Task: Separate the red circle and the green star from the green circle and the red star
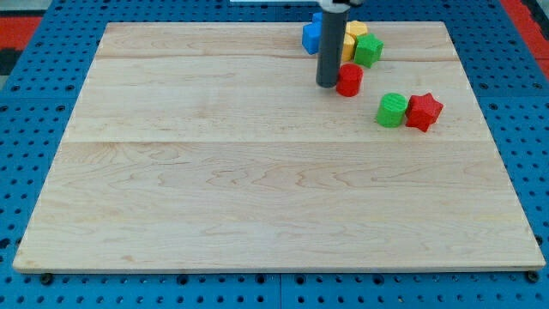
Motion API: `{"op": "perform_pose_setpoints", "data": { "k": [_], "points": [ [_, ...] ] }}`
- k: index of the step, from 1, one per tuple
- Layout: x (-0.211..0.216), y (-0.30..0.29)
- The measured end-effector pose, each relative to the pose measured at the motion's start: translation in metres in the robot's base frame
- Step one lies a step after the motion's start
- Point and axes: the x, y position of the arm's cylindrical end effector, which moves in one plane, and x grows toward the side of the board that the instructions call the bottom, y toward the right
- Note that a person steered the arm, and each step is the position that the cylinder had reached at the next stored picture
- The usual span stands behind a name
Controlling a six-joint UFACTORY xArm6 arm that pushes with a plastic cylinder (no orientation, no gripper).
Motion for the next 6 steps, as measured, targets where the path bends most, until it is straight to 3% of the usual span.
{"op": "perform_pose_setpoints", "data": {
  "k": [1,2,3,5,6],
  "points": [
    [0.009,-0.011],
    [0.049,-0.028],
    [0.058,-0.004],
    [-0.002,0.021],
    [-0.002,0.021]
  ]
}}
